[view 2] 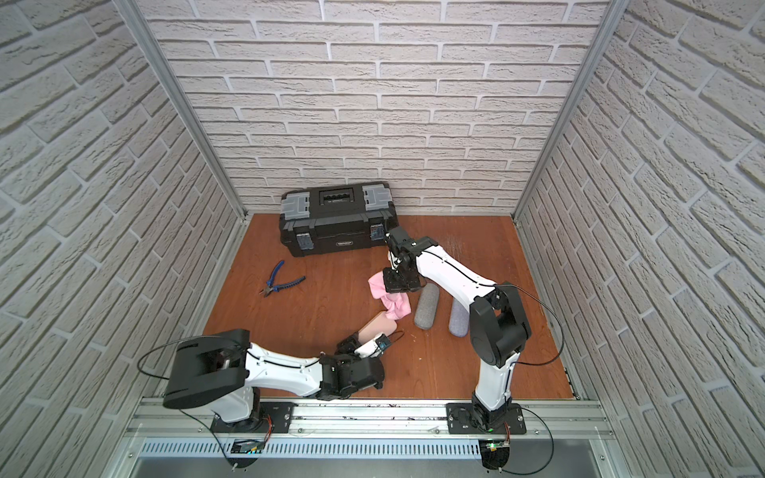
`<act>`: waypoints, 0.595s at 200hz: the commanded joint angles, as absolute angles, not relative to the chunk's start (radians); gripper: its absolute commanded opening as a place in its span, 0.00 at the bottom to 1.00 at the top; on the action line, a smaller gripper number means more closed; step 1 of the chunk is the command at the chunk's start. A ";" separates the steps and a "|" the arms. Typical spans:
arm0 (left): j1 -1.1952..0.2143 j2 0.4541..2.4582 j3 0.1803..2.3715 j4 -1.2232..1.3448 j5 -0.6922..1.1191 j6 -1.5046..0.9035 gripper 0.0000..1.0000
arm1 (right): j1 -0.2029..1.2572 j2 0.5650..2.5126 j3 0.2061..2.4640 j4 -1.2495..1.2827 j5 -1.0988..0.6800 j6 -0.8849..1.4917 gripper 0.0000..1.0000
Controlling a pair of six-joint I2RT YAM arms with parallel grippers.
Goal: Wipe the eyeglass case
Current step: Wipe the dirt from the eyeglass case.
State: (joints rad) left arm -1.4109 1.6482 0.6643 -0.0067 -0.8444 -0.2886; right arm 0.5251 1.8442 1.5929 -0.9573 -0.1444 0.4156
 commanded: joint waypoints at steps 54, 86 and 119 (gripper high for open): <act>-1.465 1.805 0.809 -0.316 -1.066 -0.361 0.63 | 0.728 1.985 1.581 -0.890 -0.505 0.463 0.03; -1.464 1.805 0.804 -0.329 -1.065 -0.390 0.61 | 0.608 1.915 1.373 -0.840 -0.497 0.460 0.03; -1.459 1.778 0.775 -0.301 -1.037 -0.388 0.57 | 0.484 1.902 1.283 -0.865 -0.360 0.407 0.03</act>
